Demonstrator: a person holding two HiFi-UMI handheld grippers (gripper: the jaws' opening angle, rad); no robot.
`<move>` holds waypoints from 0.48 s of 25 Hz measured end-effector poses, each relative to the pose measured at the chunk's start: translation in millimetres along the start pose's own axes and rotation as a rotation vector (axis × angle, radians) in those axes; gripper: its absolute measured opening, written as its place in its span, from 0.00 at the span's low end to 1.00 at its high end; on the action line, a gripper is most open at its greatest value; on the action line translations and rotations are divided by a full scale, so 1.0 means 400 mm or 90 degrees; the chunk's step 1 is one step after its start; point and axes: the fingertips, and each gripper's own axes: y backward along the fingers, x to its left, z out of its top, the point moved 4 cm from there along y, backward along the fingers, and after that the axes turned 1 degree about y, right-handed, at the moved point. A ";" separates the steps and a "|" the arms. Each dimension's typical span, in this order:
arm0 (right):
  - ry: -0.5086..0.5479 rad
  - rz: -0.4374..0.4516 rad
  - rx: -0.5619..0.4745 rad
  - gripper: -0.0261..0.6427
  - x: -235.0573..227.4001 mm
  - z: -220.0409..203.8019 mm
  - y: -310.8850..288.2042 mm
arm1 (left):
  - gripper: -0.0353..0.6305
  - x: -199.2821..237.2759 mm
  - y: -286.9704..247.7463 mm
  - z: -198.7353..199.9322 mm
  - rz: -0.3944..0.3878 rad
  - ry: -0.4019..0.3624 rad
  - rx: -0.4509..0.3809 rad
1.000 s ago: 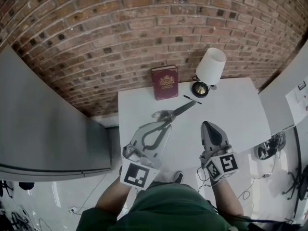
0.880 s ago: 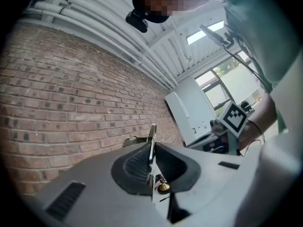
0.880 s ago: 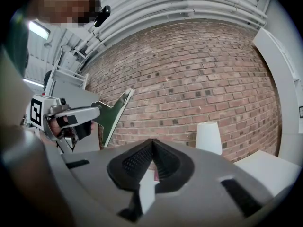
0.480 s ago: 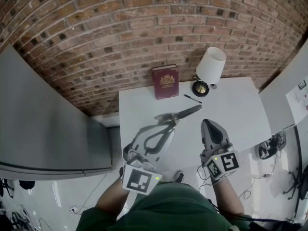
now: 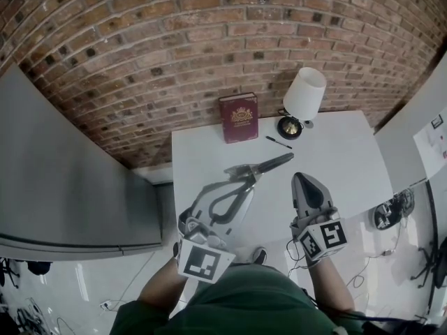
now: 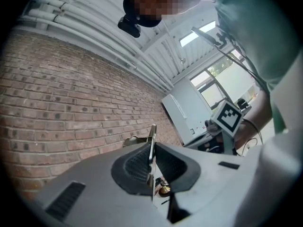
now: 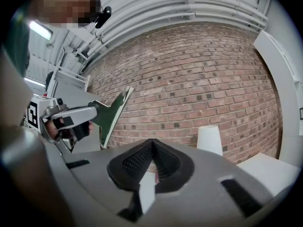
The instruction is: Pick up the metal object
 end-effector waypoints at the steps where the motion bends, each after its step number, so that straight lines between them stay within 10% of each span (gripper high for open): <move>1: 0.000 0.000 0.000 0.04 0.000 -0.001 0.001 | 0.09 0.000 0.001 -0.001 0.000 0.002 0.000; 12: -0.001 -0.004 0.002 0.04 -0.004 0.001 0.009 | 0.09 -0.001 0.005 -0.001 0.004 0.006 0.002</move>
